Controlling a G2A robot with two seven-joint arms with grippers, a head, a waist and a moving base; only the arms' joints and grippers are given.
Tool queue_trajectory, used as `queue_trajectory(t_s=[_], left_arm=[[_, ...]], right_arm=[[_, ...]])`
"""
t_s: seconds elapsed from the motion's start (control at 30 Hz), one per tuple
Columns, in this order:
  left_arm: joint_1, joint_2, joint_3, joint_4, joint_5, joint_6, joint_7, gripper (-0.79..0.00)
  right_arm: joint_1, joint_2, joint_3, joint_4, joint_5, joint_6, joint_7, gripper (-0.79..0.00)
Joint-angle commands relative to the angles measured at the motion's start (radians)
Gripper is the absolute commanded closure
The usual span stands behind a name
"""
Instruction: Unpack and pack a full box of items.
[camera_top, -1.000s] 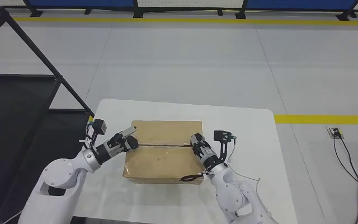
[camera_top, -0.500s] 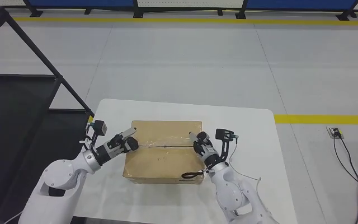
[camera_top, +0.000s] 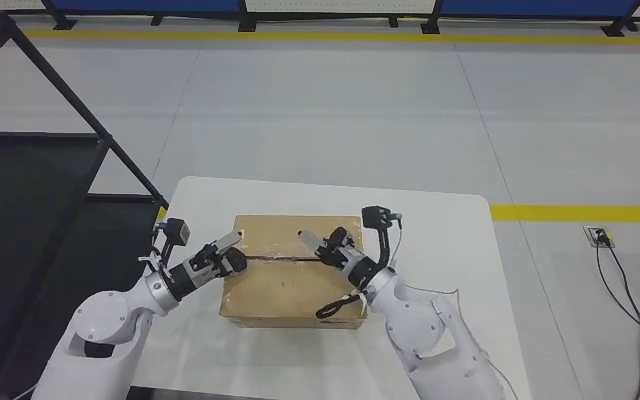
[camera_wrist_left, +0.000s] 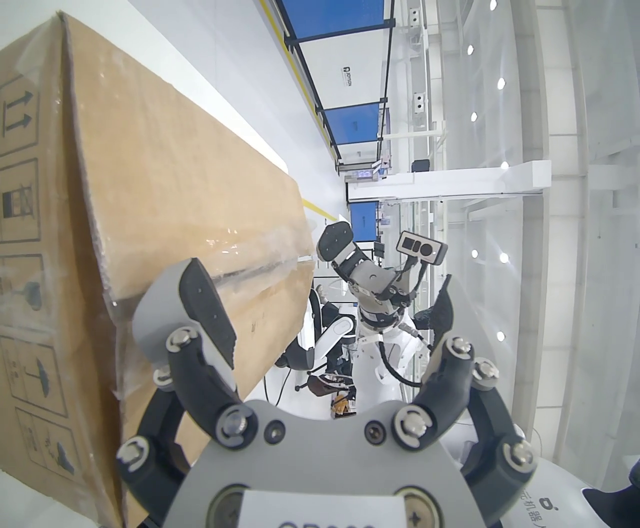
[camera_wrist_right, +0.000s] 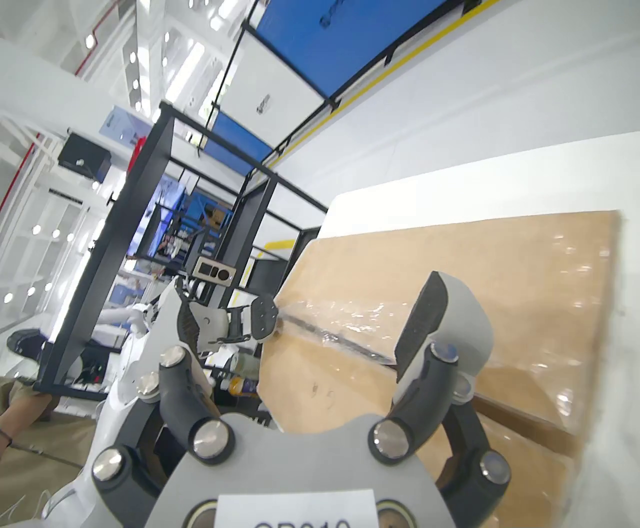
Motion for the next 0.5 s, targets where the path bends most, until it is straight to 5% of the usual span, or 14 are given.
queue_trajectory(t_s=[0.0, 0.2, 0.47], left_arm=[[0.005, 0.001, -0.005, -0.003, -0.005, -0.001, 0.001, -0.785], [0.023, 0.003, -0.023, -0.015, -0.024, -0.011, 0.009, -0.785], [0.073, 0.009, -0.097, -0.001, -0.088, -0.036, 0.022, -0.785]], right_arm=[[0.053, -0.006, -0.023, 0.042, 0.044, -0.017, 0.066, -0.785], [0.198, -0.035, -0.102, 0.186, 0.155, -0.027, 0.130, -0.785], [0.393, -0.095, -0.229, 0.420, 0.269, 0.098, 0.206, -0.785]])
